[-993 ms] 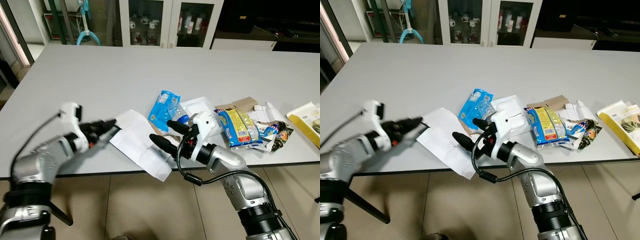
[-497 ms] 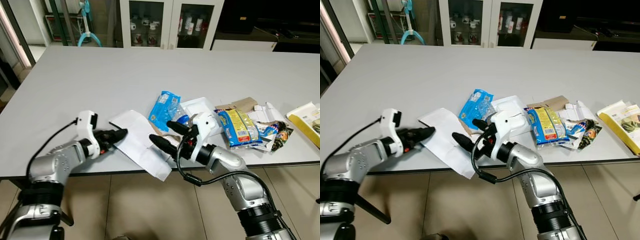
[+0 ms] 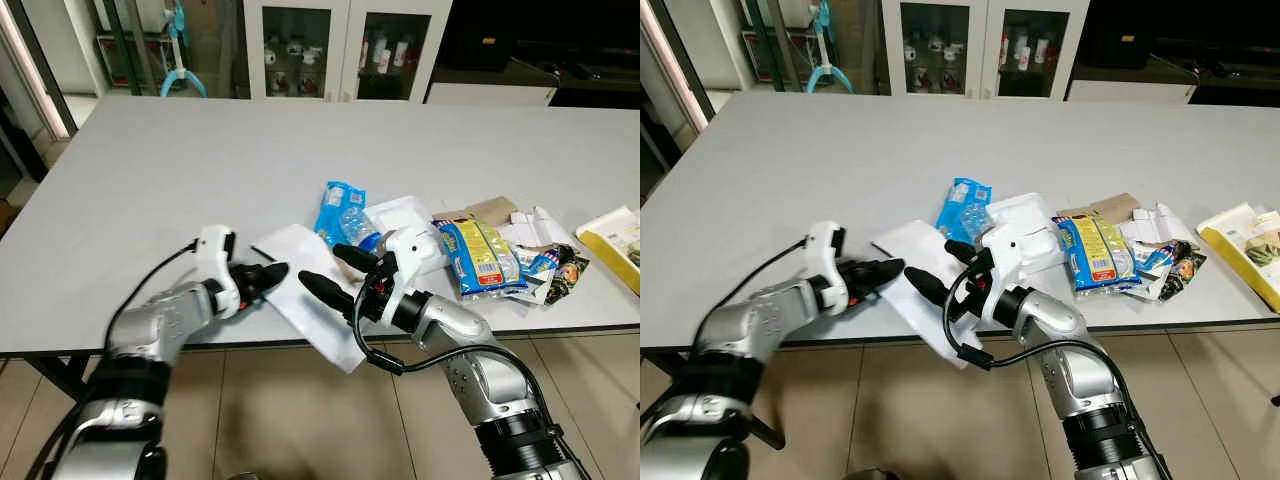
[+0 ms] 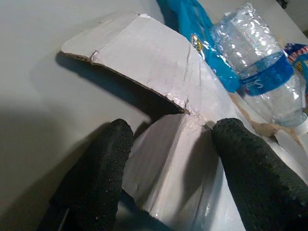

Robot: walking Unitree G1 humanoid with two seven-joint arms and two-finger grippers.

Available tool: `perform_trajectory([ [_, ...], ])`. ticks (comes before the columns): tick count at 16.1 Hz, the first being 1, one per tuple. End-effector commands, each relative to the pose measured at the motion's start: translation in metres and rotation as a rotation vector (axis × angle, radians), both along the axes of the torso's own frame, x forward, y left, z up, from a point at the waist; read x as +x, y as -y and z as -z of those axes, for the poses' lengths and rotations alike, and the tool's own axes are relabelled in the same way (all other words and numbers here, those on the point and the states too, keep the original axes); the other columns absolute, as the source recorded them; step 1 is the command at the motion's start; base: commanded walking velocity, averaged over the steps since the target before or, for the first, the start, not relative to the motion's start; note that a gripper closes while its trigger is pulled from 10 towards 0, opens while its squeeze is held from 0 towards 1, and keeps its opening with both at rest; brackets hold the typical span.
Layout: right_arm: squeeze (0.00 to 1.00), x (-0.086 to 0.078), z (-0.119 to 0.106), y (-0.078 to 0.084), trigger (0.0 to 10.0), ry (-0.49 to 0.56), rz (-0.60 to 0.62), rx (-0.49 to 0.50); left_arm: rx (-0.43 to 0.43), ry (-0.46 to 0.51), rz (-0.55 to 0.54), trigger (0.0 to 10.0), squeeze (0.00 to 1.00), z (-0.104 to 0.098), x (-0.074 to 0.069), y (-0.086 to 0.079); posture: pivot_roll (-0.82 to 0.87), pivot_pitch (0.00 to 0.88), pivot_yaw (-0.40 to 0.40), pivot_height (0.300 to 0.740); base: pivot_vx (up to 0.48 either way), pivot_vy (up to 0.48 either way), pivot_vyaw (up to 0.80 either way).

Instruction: Picking trash to rubbish bin

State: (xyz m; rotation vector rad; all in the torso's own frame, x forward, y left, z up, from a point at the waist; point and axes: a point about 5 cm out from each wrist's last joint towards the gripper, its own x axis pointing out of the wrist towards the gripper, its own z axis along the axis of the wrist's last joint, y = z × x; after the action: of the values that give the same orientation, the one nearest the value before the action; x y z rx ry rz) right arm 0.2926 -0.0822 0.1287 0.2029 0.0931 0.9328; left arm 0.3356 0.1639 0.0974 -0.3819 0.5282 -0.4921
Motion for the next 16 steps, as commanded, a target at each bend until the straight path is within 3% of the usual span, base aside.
perform_trajectory([
  [1,0.0,0.0,-0.005,0.002,10.0,0.02,0.002,0.001,0.03,-0.034,-0.024,10.0,0.0,0.006,-0.001,-0.002,0.0,0.007,-0.015,0.74,0.0,0.0,0.0],
  [6,0.0,-0.001,-0.003,0.002,10.0,0.01,0.01,0.006,0.076,-0.049,-0.123,10.0,0.0,0.01,0.003,-0.021,0.01,0.025,-0.018,0.74,0.0,0.0,0.0],
  [8,0.0,-0.001,-0.004,0.001,10.0,0.011,0.008,0.008,0.131,-0.063,-0.093,10.0,0.0,0.017,0.0,-0.016,0.01,0.03,-0.019,0.74,0.0,0.0,0.0],
  [10,0.0,0.0,-0.005,0.001,10.0,0.011,0.006,0.007,0.148,-0.081,-0.029,10.0,0.0,0.027,-0.005,0.004,0.01,0.033,-0.023,0.74,0.0,0.0,0.0],
  [11,0.0,0.0,-0.004,0.001,10.0,0.011,0.006,0.007,0.141,-0.083,-0.018,8.4,0.0,0.028,-0.006,0.008,0.0,0.033,-0.023,0.74,0.0,0.0,0.0],
  [12,0.0,0.0,-0.004,0.002,10.0,0.01,0.006,0.007,0.119,-0.084,-0.002,0.0,0.0,0.029,-0.008,0.015,0.0,0.032,-0.024,0.74,0.0,0.0,0.0],
  [16,0.0,0.001,-0.005,0.003,10.0,0.01,0.01,0.004,0.094,-0.065,0.035,0.0,0.0,0.026,-0.008,0.022,0.0,0.032,-0.026,0.74,0.0,0.0,0.0],
])
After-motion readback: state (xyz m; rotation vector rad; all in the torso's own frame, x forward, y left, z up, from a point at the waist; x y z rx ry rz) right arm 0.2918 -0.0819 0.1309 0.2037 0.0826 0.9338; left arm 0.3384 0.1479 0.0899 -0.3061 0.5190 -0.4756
